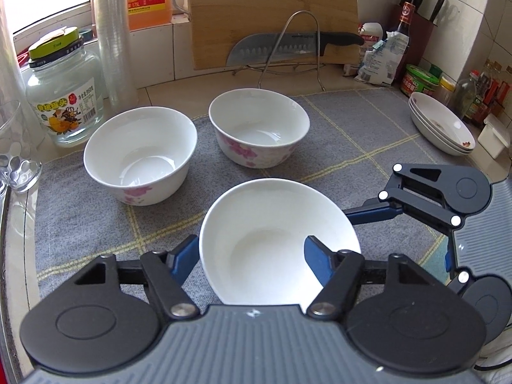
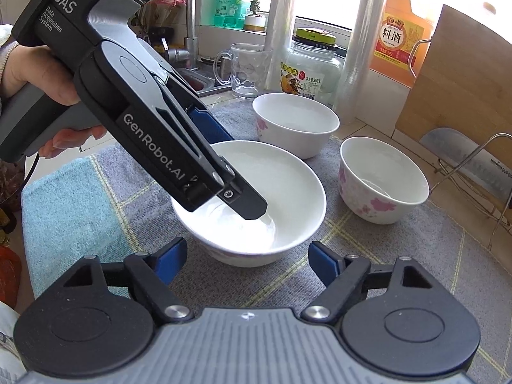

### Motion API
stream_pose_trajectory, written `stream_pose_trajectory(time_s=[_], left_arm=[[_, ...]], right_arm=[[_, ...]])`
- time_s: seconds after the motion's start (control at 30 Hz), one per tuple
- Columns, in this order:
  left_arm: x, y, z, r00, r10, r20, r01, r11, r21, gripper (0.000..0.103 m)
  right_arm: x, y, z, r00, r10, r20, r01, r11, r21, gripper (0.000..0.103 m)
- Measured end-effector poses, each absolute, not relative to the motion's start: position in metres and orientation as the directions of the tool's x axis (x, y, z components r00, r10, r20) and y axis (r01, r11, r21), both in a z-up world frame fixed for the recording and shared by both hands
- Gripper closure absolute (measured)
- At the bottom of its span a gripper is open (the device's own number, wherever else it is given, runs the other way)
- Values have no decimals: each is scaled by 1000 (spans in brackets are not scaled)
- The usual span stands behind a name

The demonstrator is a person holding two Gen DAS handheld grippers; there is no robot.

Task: Organize plates and bowls
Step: 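Lift the white bowl with both tools and carry it across the towel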

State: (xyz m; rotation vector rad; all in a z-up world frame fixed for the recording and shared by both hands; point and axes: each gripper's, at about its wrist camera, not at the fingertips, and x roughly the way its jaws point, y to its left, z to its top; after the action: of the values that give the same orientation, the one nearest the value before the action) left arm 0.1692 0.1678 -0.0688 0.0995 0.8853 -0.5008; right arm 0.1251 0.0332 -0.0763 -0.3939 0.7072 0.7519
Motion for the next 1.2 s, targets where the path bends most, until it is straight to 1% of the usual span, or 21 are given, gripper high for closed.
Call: stream_pose_trajectory(time_s=[0.03,0.2,0.87,1.2], left_arm=[[170,168,-69,525,-380,-762,459,880,-122,38],[172,169,-70,521,-385,-762,454,881,-135,41],[169,165,-63,520,-408,-750,466,872,-151,41],[170,135,-56,510,-450,-733,520,840,-154,41]], right_arm=[[125,33,-76,518,485,-705,-734,675,-75,20],[126,32,-75,522,493,-696,-730,681,-65,24],[121,24,-67,529,485,-697,-713,699,-54,24],[115,-4,-59,565,442,-696,-665,744,-68,24]])
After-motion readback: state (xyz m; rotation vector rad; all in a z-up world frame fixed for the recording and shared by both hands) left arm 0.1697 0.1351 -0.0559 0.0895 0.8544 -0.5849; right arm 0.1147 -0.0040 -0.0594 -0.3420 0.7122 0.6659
